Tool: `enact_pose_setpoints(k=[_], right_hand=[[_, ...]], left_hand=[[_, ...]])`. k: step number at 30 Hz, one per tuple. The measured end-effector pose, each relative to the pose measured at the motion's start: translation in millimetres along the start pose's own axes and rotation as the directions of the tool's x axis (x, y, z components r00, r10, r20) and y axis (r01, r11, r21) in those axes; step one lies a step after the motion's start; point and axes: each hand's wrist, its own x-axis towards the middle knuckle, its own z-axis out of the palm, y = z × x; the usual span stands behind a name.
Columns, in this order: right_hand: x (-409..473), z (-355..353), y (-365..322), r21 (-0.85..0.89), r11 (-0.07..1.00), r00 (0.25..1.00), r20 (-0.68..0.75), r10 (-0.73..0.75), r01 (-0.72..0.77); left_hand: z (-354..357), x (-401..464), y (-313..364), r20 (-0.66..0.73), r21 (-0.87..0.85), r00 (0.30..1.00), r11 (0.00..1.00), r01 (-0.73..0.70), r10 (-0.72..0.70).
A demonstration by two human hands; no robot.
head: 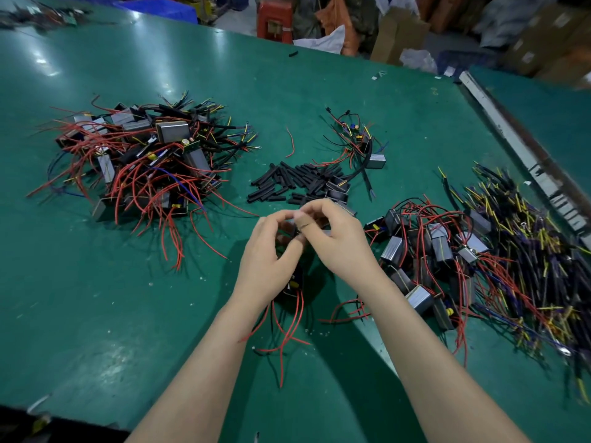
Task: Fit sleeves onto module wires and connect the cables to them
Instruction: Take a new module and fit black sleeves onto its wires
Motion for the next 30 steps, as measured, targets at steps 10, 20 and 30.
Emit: enact_pose_setpoints(k=[10,20,30], right_hand=[[14,-4,-5,0.295,0.934,0.974,-0.034,0.223,-0.204],[0,-15,5,0.528,0.802,0.918,-0.101,0.384,-0.278],[-11,-22,3,0.544,0.78,0.92,-0.032,0.39,-0.311]], left_hand=[[-1,-1,2,-0.011,-0.12,0.998,0.991,0.052,-0.054],[-7,-4,9,0.08,-0.058,0.996,0.998,-0.022,0.026],[-2,-4,9,0.181,-0.193,0.983,0.978,0.076,-0.041]])
